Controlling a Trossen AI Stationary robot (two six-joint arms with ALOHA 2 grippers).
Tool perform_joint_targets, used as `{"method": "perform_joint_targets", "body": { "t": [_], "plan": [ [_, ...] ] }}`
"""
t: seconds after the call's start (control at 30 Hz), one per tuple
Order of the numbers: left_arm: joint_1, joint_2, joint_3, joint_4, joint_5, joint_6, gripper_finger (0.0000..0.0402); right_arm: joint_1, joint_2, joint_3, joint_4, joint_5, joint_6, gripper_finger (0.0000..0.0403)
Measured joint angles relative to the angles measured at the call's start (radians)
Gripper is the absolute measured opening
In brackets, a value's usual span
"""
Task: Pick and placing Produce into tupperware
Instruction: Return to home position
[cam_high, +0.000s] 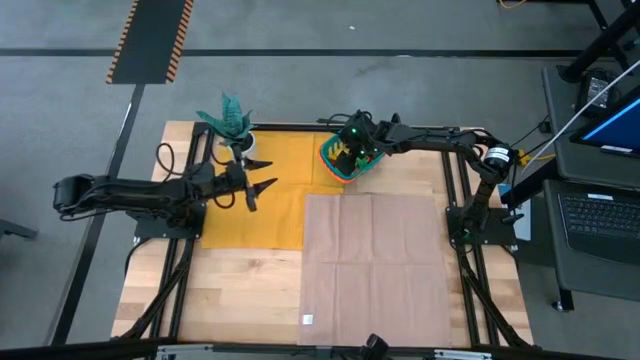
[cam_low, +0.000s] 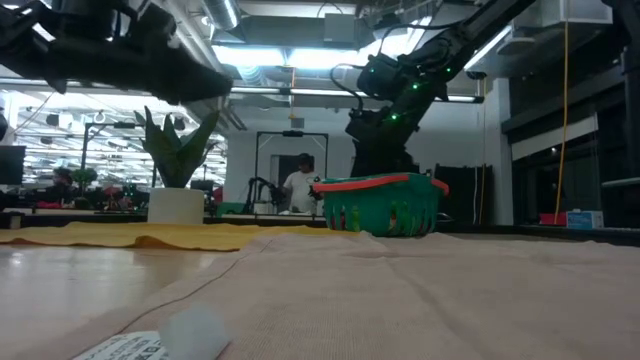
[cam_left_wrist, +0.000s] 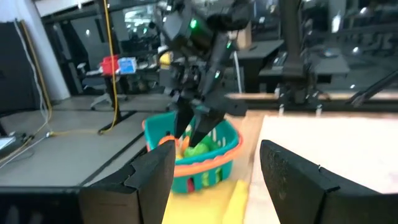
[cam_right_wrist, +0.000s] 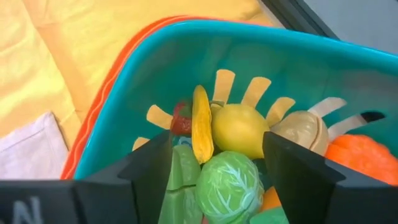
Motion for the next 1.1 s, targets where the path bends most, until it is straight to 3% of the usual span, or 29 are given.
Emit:
{"method": "perform_joint_targets", "body": {
  "t": [0.23,0.53,0.77,0.9,1.0,1.1],
  "plan": [
    [-0.068,-0.144,0.0,-0.084,0.0,-0.033,0.0227,0.01,0.0,0.0,0.041,-0.006,0.006,0.0249],
    [-0.077,-0.534,0.0,-0.523,-0.001,-0.009,0.0227,0.066,0.0,0.0,0.043,-0.011,-0.041,0.0249],
    [-0.073,-0.779,-0.006,-0.723,-0.001,-0.047,0.0227,0.116,0.001,0.0,0.059,-0.01,-0.047,0.0249],
    [-0.081,-0.787,-0.095,-0.673,-0.001,-0.074,0.0227,0.137,0.001,-0.001,0.096,-0.01,-0.047,0.0249],
    [-0.081,-0.784,-0.178,-0.526,-0.001,-0.072,0.0227,0.146,0.001,-0.001,0.146,-0.011,-0.043,0.0249],
    [-0.081,-0.785,-0.179,-0.507,-0.013,-0.062,0.0227,0.154,0.001,-0.001,0.177,-0.011,-0.042,0.0249]
  ]
}}
